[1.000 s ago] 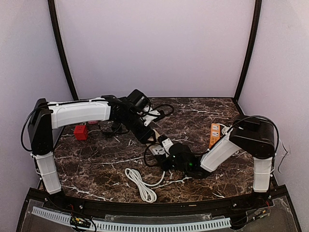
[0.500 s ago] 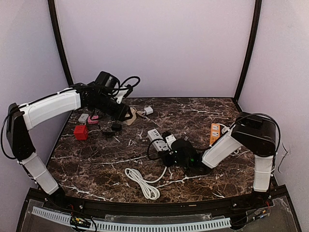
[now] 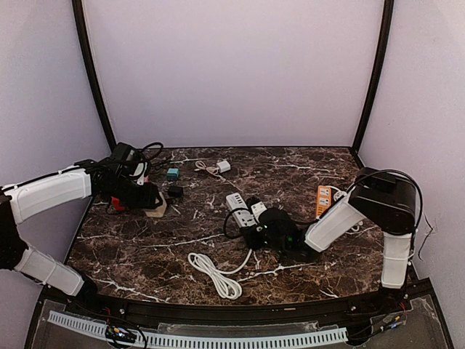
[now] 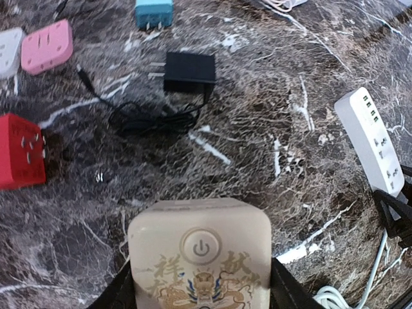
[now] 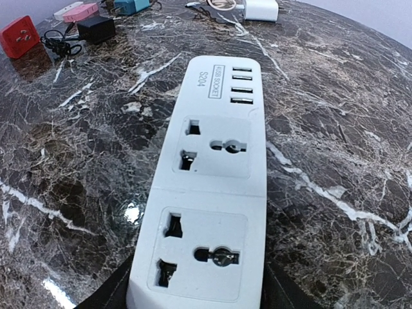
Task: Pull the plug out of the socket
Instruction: Place the plug at the center of the board.
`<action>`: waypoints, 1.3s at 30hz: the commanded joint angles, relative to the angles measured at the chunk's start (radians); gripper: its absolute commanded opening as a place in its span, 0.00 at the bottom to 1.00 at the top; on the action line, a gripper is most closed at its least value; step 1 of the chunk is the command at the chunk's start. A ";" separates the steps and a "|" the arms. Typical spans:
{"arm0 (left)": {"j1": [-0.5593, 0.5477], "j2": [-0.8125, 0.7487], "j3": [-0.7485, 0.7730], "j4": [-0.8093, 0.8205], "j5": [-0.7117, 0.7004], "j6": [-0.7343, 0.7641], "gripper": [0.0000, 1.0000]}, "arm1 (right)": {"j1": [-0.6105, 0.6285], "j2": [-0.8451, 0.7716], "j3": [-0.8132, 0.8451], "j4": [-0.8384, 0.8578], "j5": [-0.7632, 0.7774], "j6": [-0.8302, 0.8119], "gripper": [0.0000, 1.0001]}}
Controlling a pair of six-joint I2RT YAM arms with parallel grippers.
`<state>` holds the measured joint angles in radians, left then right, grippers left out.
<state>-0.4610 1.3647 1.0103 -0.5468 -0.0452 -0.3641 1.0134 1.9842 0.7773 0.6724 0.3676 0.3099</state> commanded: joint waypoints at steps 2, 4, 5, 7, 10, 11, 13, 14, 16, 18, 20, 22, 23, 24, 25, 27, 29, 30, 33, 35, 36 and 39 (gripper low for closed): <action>0.071 -0.121 -0.175 0.176 0.110 -0.137 0.05 | -0.012 -0.031 -0.036 -0.064 0.009 0.005 0.62; 0.103 -0.142 -0.215 0.204 0.133 -0.147 0.06 | -0.012 -0.043 -0.047 -0.052 0.007 0.005 0.68; 0.128 -0.153 -0.241 0.229 0.145 -0.151 0.07 | -0.012 -0.048 -0.051 -0.046 0.007 0.006 0.72; 0.160 -0.165 -0.273 0.265 0.176 -0.161 0.08 | -0.012 -0.055 -0.053 -0.042 0.004 0.004 0.74; 0.203 -0.165 -0.317 0.324 0.230 -0.183 0.09 | -0.012 -0.063 -0.054 -0.041 0.002 0.004 0.76; 0.230 -0.163 -0.341 0.361 0.247 -0.189 0.09 | -0.012 -0.067 -0.055 -0.038 -0.001 0.005 0.77; 0.272 -0.151 -0.372 0.411 0.295 -0.206 0.09 | -0.012 -0.077 -0.064 -0.027 -0.010 0.005 0.78; 0.296 -0.143 -0.379 0.425 0.320 -0.213 0.09 | -0.013 -0.084 -0.069 -0.021 -0.014 0.005 0.78; 0.314 -0.132 -0.391 0.448 0.332 -0.214 0.09 | -0.012 -0.100 -0.082 -0.011 -0.017 0.004 0.78; 0.328 -0.124 -0.399 0.460 0.334 -0.214 0.09 | -0.012 -0.115 -0.089 -0.009 -0.017 0.002 0.79; 0.342 -0.120 -0.410 0.477 0.339 -0.216 0.09 | -0.013 -0.127 -0.092 -0.010 -0.019 -0.001 0.79; 0.358 -0.118 -0.422 0.493 0.353 -0.221 0.09 | -0.012 -0.135 -0.094 -0.009 -0.023 -0.001 0.79; 0.364 -0.118 -0.426 0.498 0.362 -0.226 0.09 | -0.012 -0.136 -0.096 -0.007 -0.027 0.000 0.79; 0.375 -0.116 -0.437 0.509 0.366 -0.229 0.10 | -0.012 -0.136 -0.097 -0.005 -0.029 0.001 0.79; 0.379 -0.116 -0.443 0.514 0.376 -0.234 0.11 | -0.012 -0.137 -0.099 -0.002 -0.033 0.004 0.79; 0.392 -0.114 -0.460 0.532 0.392 -0.242 0.12 | -0.012 -0.137 -0.101 0.003 -0.040 0.010 0.79; 0.403 -0.114 -0.472 0.537 0.395 -0.242 0.13 | -0.012 -0.137 -0.101 0.006 -0.047 0.016 0.79; 0.410 -0.114 -0.477 0.534 0.393 -0.240 0.14 | -0.012 -0.138 -0.102 0.006 -0.050 0.018 0.79; 0.423 -0.121 -0.483 0.528 0.392 -0.237 0.20 | -0.012 -0.147 -0.102 0.003 -0.055 0.018 0.79; 0.425 -0.122 -0.484 0.521 0.386 -0.239 0.25 | -0.012 -0.152 -0.102 0.000 -0.055 0.017 0.79; 0.425 -0.122 -0.485 0.516 0.381 -0.240 0.27 | -0.012 -0.155 -0.102 -0.001 -0.055 0.017 0.79; 0.427 -0.123 -0.489 0.513 0.372 -0.251 0.40 | -0.012 -0.167 -0.104 -0.005 -0.055 0.017 0.79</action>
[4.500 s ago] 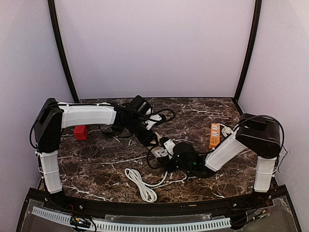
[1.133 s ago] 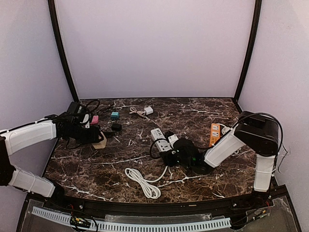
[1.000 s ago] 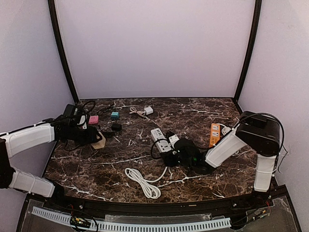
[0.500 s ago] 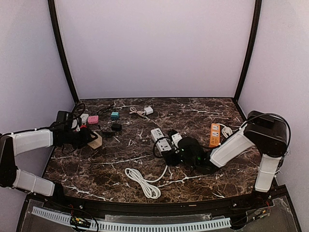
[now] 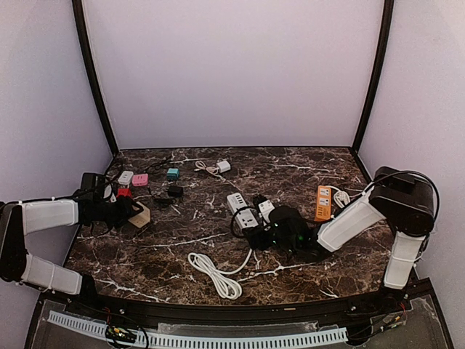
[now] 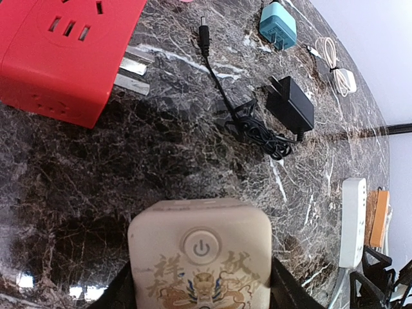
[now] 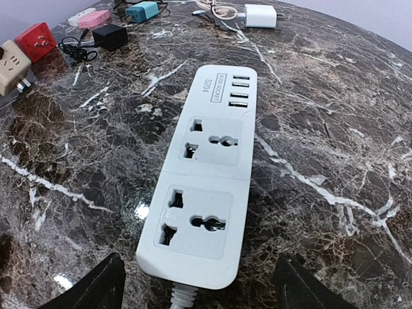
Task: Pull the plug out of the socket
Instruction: Place the plug at the center of the board.
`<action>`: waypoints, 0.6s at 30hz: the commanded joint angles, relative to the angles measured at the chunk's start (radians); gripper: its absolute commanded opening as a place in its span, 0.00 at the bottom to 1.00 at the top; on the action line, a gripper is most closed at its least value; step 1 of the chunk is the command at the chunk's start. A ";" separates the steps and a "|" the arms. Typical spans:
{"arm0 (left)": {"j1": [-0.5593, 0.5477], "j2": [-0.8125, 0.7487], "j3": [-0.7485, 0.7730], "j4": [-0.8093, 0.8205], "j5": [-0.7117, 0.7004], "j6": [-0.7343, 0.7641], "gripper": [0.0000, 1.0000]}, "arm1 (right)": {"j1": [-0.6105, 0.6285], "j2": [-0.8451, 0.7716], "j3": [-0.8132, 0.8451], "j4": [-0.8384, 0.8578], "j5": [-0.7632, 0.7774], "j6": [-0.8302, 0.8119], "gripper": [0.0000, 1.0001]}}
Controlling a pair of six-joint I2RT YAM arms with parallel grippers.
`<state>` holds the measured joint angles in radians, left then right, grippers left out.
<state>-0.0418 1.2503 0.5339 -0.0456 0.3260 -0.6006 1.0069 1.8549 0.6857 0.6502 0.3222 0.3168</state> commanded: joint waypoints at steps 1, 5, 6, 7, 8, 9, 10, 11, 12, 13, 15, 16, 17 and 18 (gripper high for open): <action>0.008 -0.012 -0.017 0.015 -0.002 -0.019 0.43 | -0.006 -0.042 -0.016 0.017 -0.009 0.010 0.79; 0.009 -0.043 -0.029 0.003 -0.038 -0.029 0.58 | -0.005 -0.059 -0.027 0.017 -0.007 0.008 0.79; 0.010 -0.055 -0.030 -0.008 -0.044 -0.029 0.62 | -0.005 -0.061 -0.029 0.018 -0.006 0.010 0.79; 0.010 -0.061 -0.031 -0.012 -0.056 -0.029 0.63 | -0.006 -0.062 -0.030 0.020 -0.006 0.011 0.79; 0.010 -0.070 -0.033 -0.020 -0.060 -0.028 0.65 | -0.007 -0.063 -0.033 0.021 -0.006 0.011 0.79; 0.010 -0.079 -0.033 -0.025 -0.070 -0.028 0.69 | -0.007 -0.063 -0.034 0.024 -0.008 0.012 0.79; 0.010 -0.083 -0.033 -0.038 -0.076 -0.028 0.72 | -0.007 -0.063 -0.033 0.023 -0.008 0.013 0.79; 0.011 -0.088 -0.033 -0.044 -0.088 -0.025 0.76 | -0.007 -0.062 -0.032 0.023 -0.009 0.013 0.79; 0.011 -0.089 -0.031 -0.054 -0.091 -0.025 0.79 | -0.008 -0.063 -0.031 0.023 -0.010 0.013 0.79; 0.011 -0.090 -0.030 -0.059 -0.095 -0.023 0.84 | -0.008 -0.062 -0.031 0.023 -0.011 0.013 0.79; 0.012 -0.087 -0.026 -0.072 -0.103 -0.021 0.90 | -0.009 -0.062 -0.028 0.021 -0.012 0.013 0.80; 0.013 -0.087 -0.023 -0.081 -0.106 -0.021 0.91 | -0.009 -0.062 -0.027 0.019 -0.012 0.012 0.80; 0.014 -0.087 -0.022 -0.084 -0.110 -0.021 0.92 | -0.008 -0.062 -0.026 0.019 -0.012 0.012 0.80; 0.014 -0.087 -0.022 -0.089 -0.113 -0.021 0.92 | -0.008 -0.062 -0.026 0.018 -0.012 0.012 0.80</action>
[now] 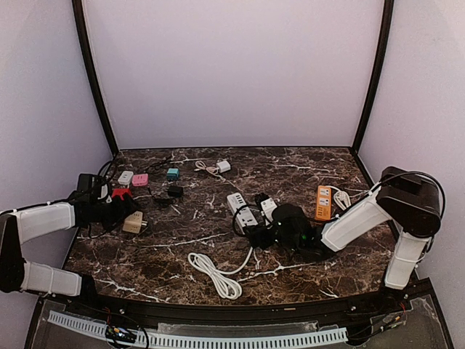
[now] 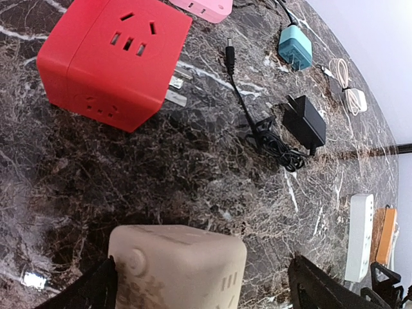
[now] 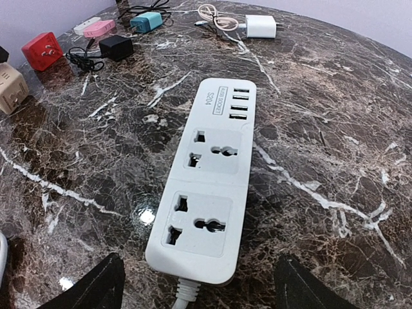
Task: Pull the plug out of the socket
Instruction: Place the plug at the center of the board, then move the socket to the center of the board.
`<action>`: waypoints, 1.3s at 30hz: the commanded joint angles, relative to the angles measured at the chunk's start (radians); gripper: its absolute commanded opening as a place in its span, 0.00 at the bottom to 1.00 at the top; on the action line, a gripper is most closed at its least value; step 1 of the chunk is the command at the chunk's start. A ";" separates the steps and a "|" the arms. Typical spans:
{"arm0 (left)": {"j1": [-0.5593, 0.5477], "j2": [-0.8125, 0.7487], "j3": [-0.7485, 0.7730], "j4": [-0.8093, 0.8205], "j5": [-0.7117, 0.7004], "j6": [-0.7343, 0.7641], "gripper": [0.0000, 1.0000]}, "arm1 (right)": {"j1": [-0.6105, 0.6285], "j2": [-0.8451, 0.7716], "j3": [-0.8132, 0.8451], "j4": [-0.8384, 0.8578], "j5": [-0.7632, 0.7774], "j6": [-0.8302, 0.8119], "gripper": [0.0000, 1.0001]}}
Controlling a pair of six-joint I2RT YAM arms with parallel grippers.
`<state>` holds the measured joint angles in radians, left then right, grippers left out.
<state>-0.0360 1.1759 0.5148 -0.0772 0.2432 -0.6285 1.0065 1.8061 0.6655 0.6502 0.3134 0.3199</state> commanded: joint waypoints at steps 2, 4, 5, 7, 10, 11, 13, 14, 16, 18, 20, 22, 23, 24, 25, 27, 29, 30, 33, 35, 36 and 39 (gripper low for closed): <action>0.008 -0.015 0.003 -0.077 -0.049 0.003 0.93 | -0.009 -0.016 -0.007 0.016 -0.004 0.008 0.80; 0.008 -0.021 0.009 -0.098 -0.063 0.002 0.92 | -0.011 -0.015 -0.007 0.014 -0.005 0.007 0.80; 0.008 -0.031 0.009 -0.102 -0.066 0.003 0.93 | -0.013 -0.013 -0.006 0.013 -0.006 0.007 0.80; 0.008 -0.050 0.001 -0.096 -0.074 0.005 0.94 | -0.014 -0.012 -0.001 0.008 -0.008 0.007 0.80; 0.009 -0.061 0.001 -0.102 -0.081 0.033 0.98 | -0.018 -0.010 0.013 -0.013 -0.006 0.008 0.79; 0.008 -0.068 0.005 -0.108 -0.082 0.037 0.98 | -0.018 -0.011 0.017 -0.024 -0.005 0.007 0.79; 0.008 -0.092 0.006 -0.110 -0.072 0.033 0.99 | -0.019 -0.015 0.024 -0.052 -0.004 0.009 0.79; 0.008 -0.116 0.006 -0.107 -0.059 0.024 0.99 | -0.021 -0.018 0.027 -0.064 -0.005 0.008 0.79; 0.008 -0.150 0.016 -0.105 -0.036 0.016 0.99 | -0.022 -0.020 0.039 -0.090 -0.011 0.007 0.79; 0.004 -0.178 0.036 -0.117 -0.017 0.015 0.99 | -0.022 -0.016 0.057 -0.109 -0.023 0.001 0.79; -0.018 -0.199 0.064 -0.137 -0.013 0.029 0.99 | -0.022 -0.004 0.080 -0.128 -0.038 -0.002 0.78; -0.047 -0.212 0.090 -0.165 -0.026 0.050 0.99 | -0.022 0.013 0.115 -0.152 -0.051 -0.005 0.78; -0.059 -0.216 0.107 -0.183 -0.042 0.059 0.99 | -0.022 0.028 0.136 -0.167 -0.056 -0.005 0.77; -0.080 -0.218 0.120 -0.191 -0.048 0.075 0.99 | -0.022 0.039 0.155 -0.180 -0.066 -0.005 0.77; -0.090 -0.218 0.126 -0.200 -0.054 0.081 0.99 | -0.022 0.053 0.176 -0.191 -0.072 -0.005 0.77; -0.112 -0.219 0.132 -0.198 -0.038 0.093 0.99 | -0.022 0.086 0.225 -0.220 -0.078 -0.004 0.75; -0.125 -0.222 0.134 -0.189 -0.021 0.091 0.99 | -0.022 0.120 0.288 -0.266 -0.066 -0.001 0.74; -0.134 -0.225 0.135 -0.185 -0.018 0.090 0.99 | -0.022 0.135 0.309 -0.286 -0.061 0.002 0.74; -0.143 -0.242 0.138 -0.181 -0.012 0.084 0.99 | -0.027 0.165 0.351 -0.321 -0.051 0.012 0.73; -0.145 -0.252 0.140 -0.181 -0.008 0.084 0.99 | -0.035 0.180 0.373 -0.345 -0.047 0.019 0.71; -0.147 -0.255 0.143 -0.181 -0.007 0.084 0.99 | -0.040 0.188 0.385 -0.361 -0.046 0.025 0.70; -0.150 -0.261 0.147 -0.181 0.001 0.086 0.99 | -0.061 0.219 0.414 -0.399 -0.046 0.043 0.67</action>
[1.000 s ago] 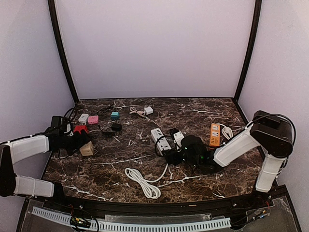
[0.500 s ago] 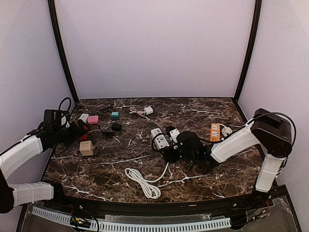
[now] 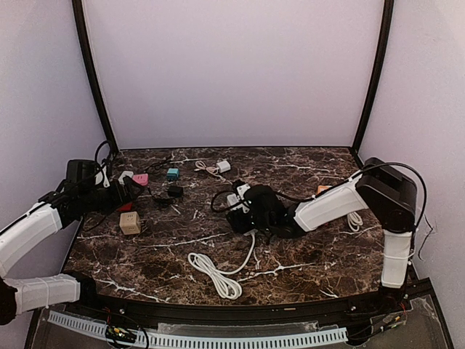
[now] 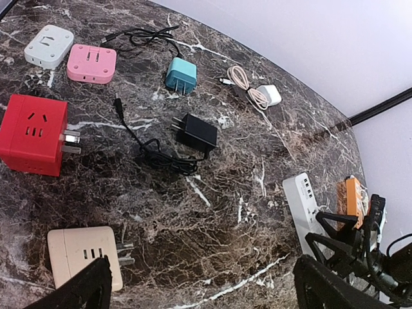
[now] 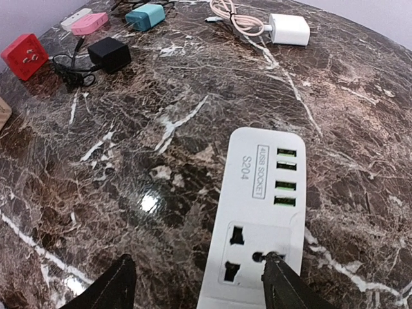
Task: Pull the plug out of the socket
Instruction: Move the socket to the center of the board.
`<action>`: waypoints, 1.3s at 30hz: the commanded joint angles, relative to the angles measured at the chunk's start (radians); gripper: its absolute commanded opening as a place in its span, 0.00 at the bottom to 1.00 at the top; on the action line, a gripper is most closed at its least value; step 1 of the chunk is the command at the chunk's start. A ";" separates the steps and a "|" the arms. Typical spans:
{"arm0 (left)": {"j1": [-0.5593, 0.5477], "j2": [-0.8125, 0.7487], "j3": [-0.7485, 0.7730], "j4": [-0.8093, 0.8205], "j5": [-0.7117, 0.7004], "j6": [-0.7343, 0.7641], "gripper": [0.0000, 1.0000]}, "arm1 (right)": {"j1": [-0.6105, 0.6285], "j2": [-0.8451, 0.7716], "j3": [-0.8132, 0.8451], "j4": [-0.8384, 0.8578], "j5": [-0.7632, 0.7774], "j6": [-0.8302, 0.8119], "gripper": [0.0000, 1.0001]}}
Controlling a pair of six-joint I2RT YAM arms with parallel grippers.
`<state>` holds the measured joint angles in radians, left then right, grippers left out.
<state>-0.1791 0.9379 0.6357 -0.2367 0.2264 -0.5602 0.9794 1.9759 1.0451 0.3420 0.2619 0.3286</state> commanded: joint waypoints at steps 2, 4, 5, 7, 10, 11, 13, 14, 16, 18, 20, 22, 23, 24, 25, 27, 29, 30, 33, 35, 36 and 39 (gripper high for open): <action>-0.011 -0.020 0.028 -0.020 0.023 0.020 0.99 | -0.054 0.064 0.039 -0.101 0.002 0.048 0.62; -0.019 -0.019 0.031 -0.021 0.030 0.025 0.99 | -0.076 0.069 0.033 -0.103 -0.002 0.057 0.56; -0.022 -0.019 0.031 -0.021 0.033 0.026 0.99 | -0.086 0.069 0.028 -0.105 0.001 0.061 0.53; -0.029 -0.022 0.032 -0.022 0.034 0.026 0.99 | -0.108 0.065 0.015 -0.103 0.010 0.062 0.49; -0.036 -0.025 0.030 -0.020 0.034 0.024 0.99 | -0.143 0.055 -0.006 -0.104 0.022 0.058 0.43; -0.037 -0.025 0.031 -0.020 0.034 0.022 0.99 | -0.164 0.052 -0.015 -0.101 0.024 0.056 0.40; -0.039 -0.024 0.033 -0.018 0.036 0.022 0.99 | -0.196 0.041 -0.026 -0.101 0.027 0.052 0.35; -0.041 -0.022 0.034 -0.017 0.035 0.023 0.99 | -0.212 0.035 -0.031 -0.101 0.027 0.050 0.34; -0.046 -0.018 0.038 -0.018 0.033 0.029 0.99 | -0.249 0.023 -0.042 -0.101 0.031 0.046 0.33; -0.054 -0.011 0.041 -0.017 0.028 0.035 0.99 | -0.286 0.014 -0.050 -0.101 0.038 0.042 0.33; -0.069 -0.003 0.047 -0.018 0.018 0.044 0.99 | -0.320 0.009 -0.047 -0.105 0.044 0.033 0.33; -0.079 0.006 0.051 -0.018 0.006 0.047 0.99 | -0.356 0.010 -0.040 -0.116 0.040 0.030 0.32; -0.081 0.010 0.052 -0.018 0.004 0.046 0.99 | -0.374 0.013 -0.035 -0.121 0.032 0.029 0.32; -0.082 0.012 0.053 -0.018 0.000 0.047 0.99 | -0.390 0.014 -0.034 -0.122 0.026 0.029 0.32; -0.082 0.013 0.054 -0.018 -0.002 0.048 0.99 | -0.408 0.014 -0.035 -0.123 0.019 0.027 0.32; -0.083 0.014 0.057 -0.018 -0.008 0.053 0.99 | -0.439 0.008 -0.040 -0.123 0.007 0.027 0.31; -0.084 0.015 0.059 -0.018 -0.012 0.056 0.99 | -0.465 0.002 -0.048 -0.123 0.003 0.023 0.31; -0.084 0.017 0.060 -0.018 -0.014 0.057 0.99 | -0.478 -0.002 -0.051 -0.123 0.001 0.021 0.31; -0.083 0.025 0.064 -0.019 -0.014 0.062 0.99 | -0.525 -0.010 -0.050 -0.127 -0.023 0.023 0.31; -0.084 0.028 0.068 -0.019 -0.016 0.064 0.99 | -0.552 -0.011 -0.042 -0.125 -0.065 0.030 0.31; -0.084 0.029 0.070 -0.019 -0.016 0.064 0.99 | -0.553 -0.008 -0.038 -0.127 -0.070 0.030 0.31; -0.083 0.036 0.082 -0.021 -0.012 0.072 0.99 | -0.553 -0.011 -0.022 -0.130 -0.113 0.028 0.33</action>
<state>-0.2584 0.9684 0.6746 -0.2371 0.2195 -0.5129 0.4408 1.9579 1.0306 0.3206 0.2005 0.3531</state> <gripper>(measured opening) 0.987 0.314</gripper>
